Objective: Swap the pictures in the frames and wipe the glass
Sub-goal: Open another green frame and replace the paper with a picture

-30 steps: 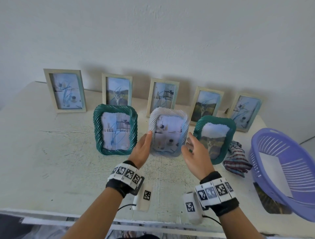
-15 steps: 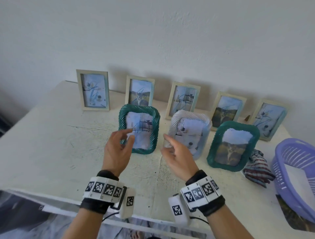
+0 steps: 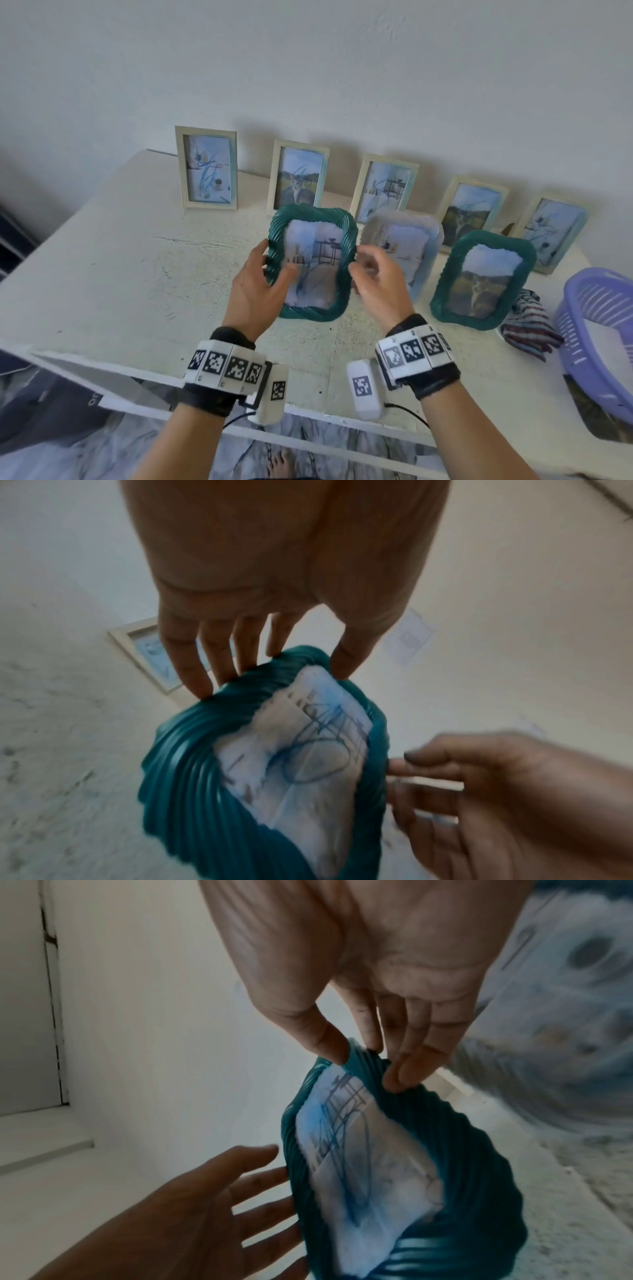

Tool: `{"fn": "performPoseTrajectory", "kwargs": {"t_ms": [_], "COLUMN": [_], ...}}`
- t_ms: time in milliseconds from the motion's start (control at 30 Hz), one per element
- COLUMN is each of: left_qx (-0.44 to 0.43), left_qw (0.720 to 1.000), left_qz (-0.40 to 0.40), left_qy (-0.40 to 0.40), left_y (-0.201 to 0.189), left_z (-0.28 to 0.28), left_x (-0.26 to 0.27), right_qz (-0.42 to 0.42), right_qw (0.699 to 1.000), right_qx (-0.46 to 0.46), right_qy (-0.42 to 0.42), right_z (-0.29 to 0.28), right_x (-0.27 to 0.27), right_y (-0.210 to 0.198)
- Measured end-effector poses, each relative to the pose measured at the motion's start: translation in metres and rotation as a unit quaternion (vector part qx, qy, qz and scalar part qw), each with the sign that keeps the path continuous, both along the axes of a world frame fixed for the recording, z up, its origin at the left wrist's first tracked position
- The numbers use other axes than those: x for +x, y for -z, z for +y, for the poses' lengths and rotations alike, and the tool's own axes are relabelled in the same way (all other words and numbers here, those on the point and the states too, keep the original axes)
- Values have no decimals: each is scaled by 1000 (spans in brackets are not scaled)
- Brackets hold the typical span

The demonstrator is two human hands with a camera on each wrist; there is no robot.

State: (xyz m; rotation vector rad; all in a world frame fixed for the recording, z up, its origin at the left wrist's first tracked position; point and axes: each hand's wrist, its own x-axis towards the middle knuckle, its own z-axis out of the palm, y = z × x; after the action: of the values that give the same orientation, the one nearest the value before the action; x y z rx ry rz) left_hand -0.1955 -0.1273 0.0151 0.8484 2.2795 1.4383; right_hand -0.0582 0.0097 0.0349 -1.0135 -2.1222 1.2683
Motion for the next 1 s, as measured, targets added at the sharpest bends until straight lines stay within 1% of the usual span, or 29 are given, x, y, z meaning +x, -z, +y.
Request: {"fn": "performPoseTrajectory", "kwargs": {"t_ms": [67,133,200,233,300,400,500,567,667,733,833,1000], "left_qx": [6,-3,-13,-21,-54,-102,-149,-162,-152,-140,-75,13], "left_qw": [999,996,992,989,984,975,967,962,958,958,956,928], "left_qz": [0,-11,-31,-36,-36,-39,-60,-71,-106,-129,-186,-266], "left_qy": [36,85,125,140,168,195,200,209,219,216,216,261], "left_y": [-10,-18,-20,-19,-13,-5,4,6,8,10,12,21], "left_z": [-12,-18,-17,-15,-8,4,18,25,35,42,48,45], "left_x": [15,33,52,63,84,118,150,169,193,206,219,230], "right_qz": [48,111,170,199,245,264,285,305,312,296,264,200], "right_qw": [998,987,963,945,913,892,878,865,852,848,842,862], "right_qx": [-29,-109,-205,-252,-312,-343,-363,-377,-399,-424,-451,-448], "right_qy": [10,26,52,68,93,126,129,131,129,115,135,131], "right_z": [-4,-8,-11,-13,-17,-24,-28,-29,-26,-22,-7,16], "right_x": [28,56,82,94,116,142,160,169,182,190,200,213], "right_y": [-1,2,11,17,26,36,34,32,31,30,34,36]}}
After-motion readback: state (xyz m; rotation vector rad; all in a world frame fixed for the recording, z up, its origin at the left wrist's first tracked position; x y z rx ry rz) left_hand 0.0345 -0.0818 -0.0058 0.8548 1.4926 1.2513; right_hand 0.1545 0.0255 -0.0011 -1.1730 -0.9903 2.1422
